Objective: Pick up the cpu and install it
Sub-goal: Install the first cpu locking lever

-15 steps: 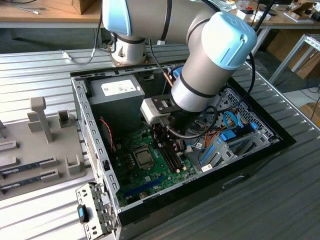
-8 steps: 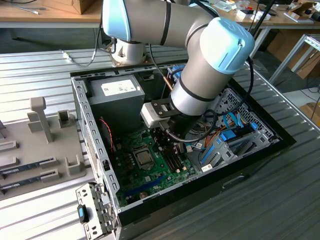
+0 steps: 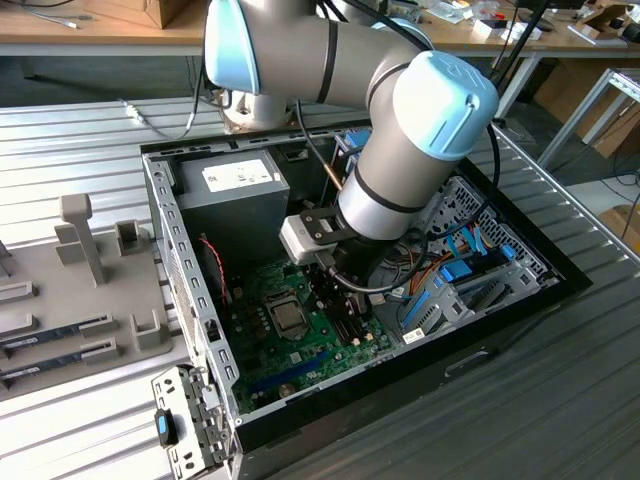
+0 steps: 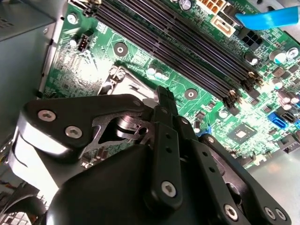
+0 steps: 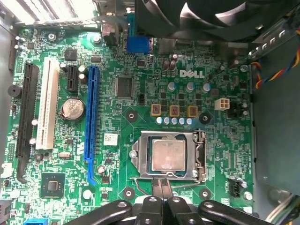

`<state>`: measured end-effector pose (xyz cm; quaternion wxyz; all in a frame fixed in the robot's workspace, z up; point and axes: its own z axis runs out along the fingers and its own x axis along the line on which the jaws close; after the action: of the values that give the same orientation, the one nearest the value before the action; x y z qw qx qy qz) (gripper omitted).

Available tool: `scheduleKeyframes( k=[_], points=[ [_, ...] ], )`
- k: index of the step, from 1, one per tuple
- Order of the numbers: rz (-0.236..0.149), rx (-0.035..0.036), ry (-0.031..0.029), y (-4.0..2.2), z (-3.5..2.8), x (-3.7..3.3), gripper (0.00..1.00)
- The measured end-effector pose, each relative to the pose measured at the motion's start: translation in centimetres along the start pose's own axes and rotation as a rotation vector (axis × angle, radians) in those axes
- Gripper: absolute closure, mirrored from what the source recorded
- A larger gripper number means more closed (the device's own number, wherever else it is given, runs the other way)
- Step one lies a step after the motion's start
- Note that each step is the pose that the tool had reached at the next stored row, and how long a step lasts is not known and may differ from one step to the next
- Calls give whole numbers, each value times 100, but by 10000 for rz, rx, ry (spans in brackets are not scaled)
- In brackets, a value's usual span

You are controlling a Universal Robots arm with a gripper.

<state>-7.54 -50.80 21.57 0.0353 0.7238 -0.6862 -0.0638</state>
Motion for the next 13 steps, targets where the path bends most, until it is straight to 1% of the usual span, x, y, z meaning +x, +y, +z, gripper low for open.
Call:
scheduleKeyframes(
  k=[2,5,8,12,13],
  points=[
    [5,-1,31,-6,44,6,89],
    [8,-3,58,-10,82,20,89],
    [10,-3,72,-13,109,54,89],
    [13,-3,93,-14,126,91,89],
    [15,-6,107,-12,128,117,89]
  ],
)
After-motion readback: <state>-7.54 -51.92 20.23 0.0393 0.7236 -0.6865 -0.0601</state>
